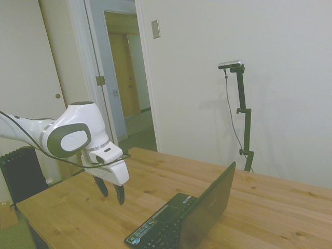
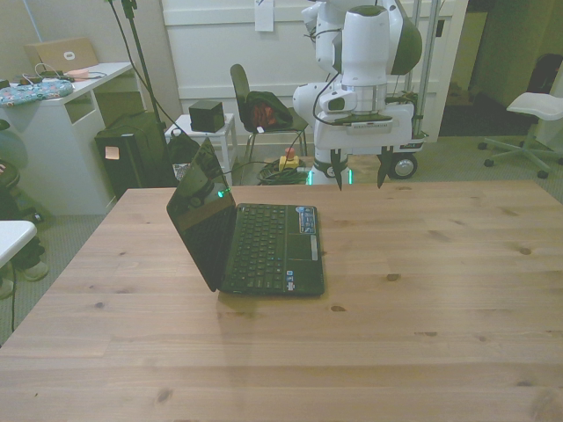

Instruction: Close the laptop

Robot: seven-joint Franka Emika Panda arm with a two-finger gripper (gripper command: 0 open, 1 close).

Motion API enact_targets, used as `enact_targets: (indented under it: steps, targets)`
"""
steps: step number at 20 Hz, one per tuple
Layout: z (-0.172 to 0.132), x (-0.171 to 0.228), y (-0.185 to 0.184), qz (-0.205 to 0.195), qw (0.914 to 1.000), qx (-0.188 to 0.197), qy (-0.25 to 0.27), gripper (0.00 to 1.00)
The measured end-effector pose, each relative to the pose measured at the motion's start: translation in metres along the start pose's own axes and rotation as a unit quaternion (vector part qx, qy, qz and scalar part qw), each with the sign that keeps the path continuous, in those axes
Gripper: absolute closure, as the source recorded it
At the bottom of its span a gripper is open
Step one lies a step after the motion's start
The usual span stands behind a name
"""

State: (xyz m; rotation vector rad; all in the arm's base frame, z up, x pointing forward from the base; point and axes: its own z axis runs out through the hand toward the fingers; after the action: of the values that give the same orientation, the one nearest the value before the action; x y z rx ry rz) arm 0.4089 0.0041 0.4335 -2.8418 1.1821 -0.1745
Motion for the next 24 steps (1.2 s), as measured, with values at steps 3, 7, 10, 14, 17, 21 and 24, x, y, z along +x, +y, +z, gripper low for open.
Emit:
enact_targets:
  steps: [3, 7, 10, 14, 17, 21, 24]
  targets:
    - [-0.002, 0.004, -0.001, 0.004, 1.0, 0.003, 0.0, 0.0]
    - [-0.04, 0.045, -0.005, 0.025, 0.9995, 0.012, 0.016, 0.0]
    - [-0.076, 0.077, -0.005, 0.041, 0.9987, 0.014, 0.028, 0.0]
    - [-0.132, 0.113, 0.014, 0.076, 0.996, 0.018, 0.044, 0.0]
    - [-0.159, 0.143, 0.049, 0.116, 0.992, 0.014, 0.048, 0.0]
    - [-0.177, 0.188, 0.106, 0.163, 0.9853, 0.012, 0.052, 0.0]
    - [-0.186, 0.223, 0.155, 0.189, 0.9804, 0.007, 0.057, 0.0]
